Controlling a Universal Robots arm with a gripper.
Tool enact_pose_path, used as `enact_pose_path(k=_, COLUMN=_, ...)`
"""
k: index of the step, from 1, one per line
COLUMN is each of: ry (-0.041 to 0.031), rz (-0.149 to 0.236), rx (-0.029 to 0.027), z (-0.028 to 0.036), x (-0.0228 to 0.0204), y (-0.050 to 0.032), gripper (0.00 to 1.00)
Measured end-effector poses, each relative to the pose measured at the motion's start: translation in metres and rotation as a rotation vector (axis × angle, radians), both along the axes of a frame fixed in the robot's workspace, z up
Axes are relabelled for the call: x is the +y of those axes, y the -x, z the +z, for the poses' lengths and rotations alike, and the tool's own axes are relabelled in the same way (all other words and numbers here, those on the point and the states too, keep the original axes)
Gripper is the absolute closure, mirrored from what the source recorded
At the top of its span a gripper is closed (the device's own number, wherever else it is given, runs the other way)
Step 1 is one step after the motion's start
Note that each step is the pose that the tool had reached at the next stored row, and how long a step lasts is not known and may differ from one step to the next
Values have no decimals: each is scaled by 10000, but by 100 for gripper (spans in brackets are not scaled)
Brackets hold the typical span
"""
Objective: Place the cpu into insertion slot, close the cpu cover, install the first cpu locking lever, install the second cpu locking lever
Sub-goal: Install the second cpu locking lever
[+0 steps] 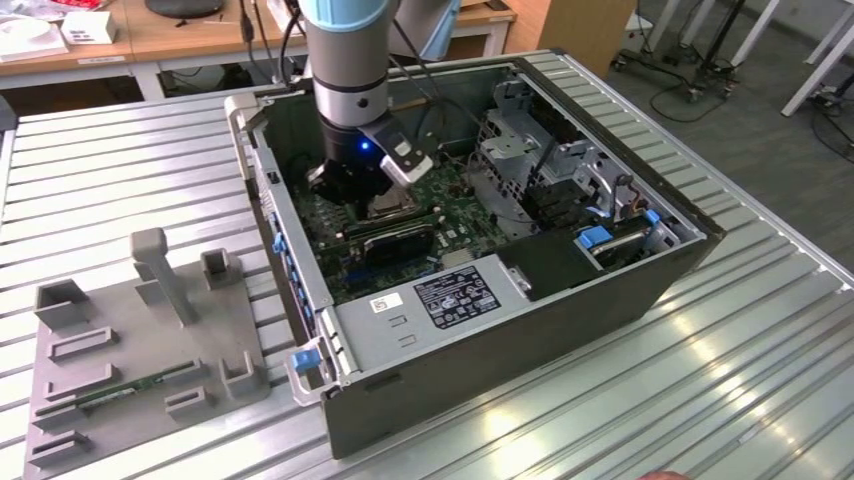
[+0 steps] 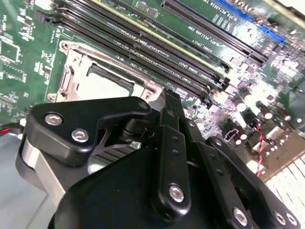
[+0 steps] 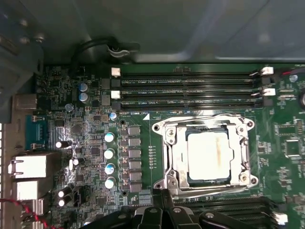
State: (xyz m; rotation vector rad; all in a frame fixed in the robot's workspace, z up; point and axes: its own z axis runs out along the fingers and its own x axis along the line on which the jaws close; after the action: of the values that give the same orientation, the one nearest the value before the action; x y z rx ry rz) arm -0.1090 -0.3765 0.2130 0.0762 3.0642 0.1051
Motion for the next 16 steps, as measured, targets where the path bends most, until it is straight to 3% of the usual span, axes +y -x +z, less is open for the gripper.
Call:
enact_pose_path(k=4, ry=0, rz=0, rx=0, z=72, x=0, y=0, gripper=89)
enact_pose_path(k=8, ry=-2, rz=2, rx=0, z=83, x=0, y=-15, gripper=89)
enact_pose_path(k=16, ry=0, rz=1, rx=0, z=84, x=0, y=-202, gripper=89)
